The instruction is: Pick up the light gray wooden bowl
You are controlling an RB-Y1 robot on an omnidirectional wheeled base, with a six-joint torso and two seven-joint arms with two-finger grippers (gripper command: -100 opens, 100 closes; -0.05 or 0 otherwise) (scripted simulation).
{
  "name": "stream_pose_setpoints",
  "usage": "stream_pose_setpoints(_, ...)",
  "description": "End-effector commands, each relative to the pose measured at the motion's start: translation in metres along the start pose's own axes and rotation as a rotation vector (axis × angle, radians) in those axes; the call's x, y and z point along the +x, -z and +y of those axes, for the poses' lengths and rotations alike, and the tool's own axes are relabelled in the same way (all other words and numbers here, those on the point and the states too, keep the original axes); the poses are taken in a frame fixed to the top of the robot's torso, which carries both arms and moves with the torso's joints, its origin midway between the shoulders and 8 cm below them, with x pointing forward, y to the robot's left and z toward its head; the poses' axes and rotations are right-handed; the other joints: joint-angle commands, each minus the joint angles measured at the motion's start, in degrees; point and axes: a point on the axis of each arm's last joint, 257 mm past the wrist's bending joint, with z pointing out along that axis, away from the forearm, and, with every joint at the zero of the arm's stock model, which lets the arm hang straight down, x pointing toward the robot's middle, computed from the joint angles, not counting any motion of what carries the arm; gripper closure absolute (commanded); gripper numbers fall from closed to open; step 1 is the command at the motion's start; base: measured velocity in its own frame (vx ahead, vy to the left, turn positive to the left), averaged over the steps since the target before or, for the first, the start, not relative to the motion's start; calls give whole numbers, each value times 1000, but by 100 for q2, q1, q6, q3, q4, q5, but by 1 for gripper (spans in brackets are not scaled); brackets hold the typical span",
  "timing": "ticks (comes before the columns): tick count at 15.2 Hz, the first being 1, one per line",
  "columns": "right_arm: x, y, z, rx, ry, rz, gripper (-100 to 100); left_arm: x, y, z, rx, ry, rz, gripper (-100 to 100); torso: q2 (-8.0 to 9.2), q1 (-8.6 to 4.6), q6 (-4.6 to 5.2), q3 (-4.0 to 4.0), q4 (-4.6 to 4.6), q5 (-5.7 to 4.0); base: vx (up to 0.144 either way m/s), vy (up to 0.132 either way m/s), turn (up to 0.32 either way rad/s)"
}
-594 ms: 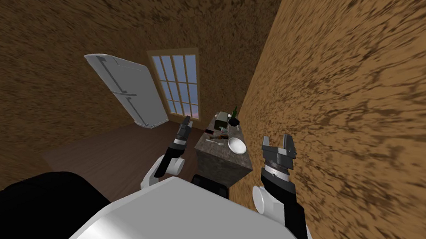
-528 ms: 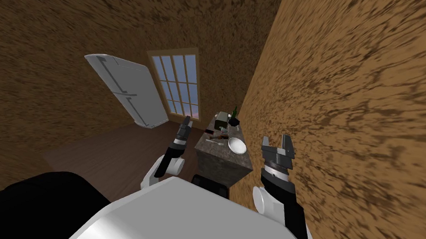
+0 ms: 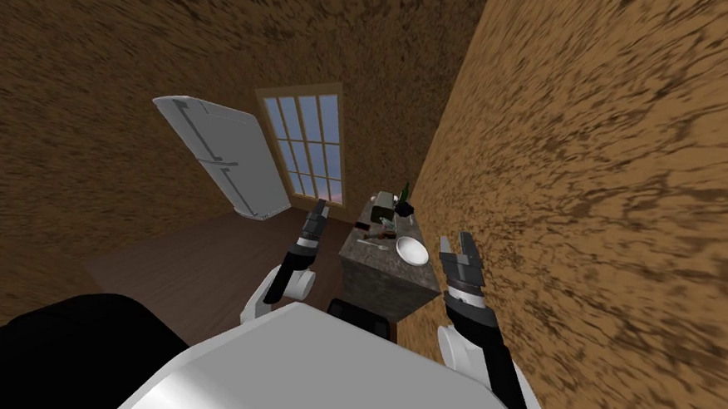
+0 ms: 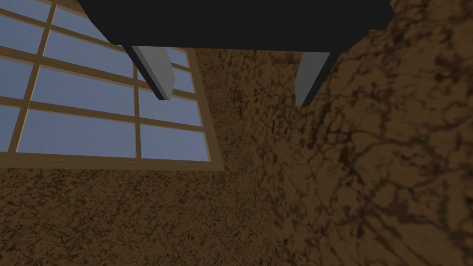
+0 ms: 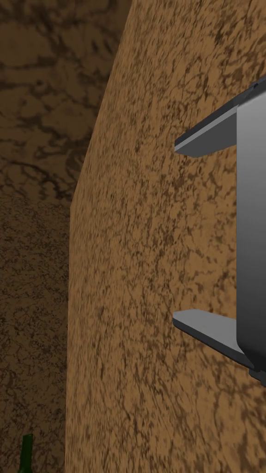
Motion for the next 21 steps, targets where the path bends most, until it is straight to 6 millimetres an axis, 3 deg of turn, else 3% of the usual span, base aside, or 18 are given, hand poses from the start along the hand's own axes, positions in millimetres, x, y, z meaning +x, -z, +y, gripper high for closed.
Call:
stream_pose_setpoints(1, 6, 6, -14, 27, 39, 50, -100, 0, 0, 0, 0, 0, 0, 0, 0, 0, 0, 0, 0, 0, -11, 109, 30)
stream_pose_setpoints(5, 13, 12, -26, 51, 88, 122, -100, 0, 0, 0, 0, 0, 0, 0, -2, 6, 0, -1, 0, 1, -7, 102, 18)
stream_pose_setpoints(8, 18, 25, -54, 101, 161, 205, -100, 0, 0, 0, 0, 0, 0, 0, 0, 4, 0, 0, 0, 1, -9, 115, 28)
stream_pose_setpoints(10, 20, 26, -54, 102, 176, 234, -100, 0, 0, 0, 0, 0, 0, 0, -3, 12, 0, -1, -1, 3, -3, 108, 16)
stream_pose_setpoints(11, 20, 34, -69, 129, 213, 271, -100, 0, 0, 0, 0, 0, 0, 0, -3, 4, 0, -1, 0, 2, -15, 101, 34)
stream_pose_setpoints(12, 21, 35, -69, 129, 222, 288, -100, 0, 0, 0, 0, 0, 0, 0, 0, 4, -1, 0, 0, 1, -19, 103, 29)
stream_pose_setpoints(21, 15, 67, -117, 215, 383, 472, -100, 0, 0, 0, 0, 0, 0, 0, -5, 5, -1, -3, -1, 1, -1, 107, 26)
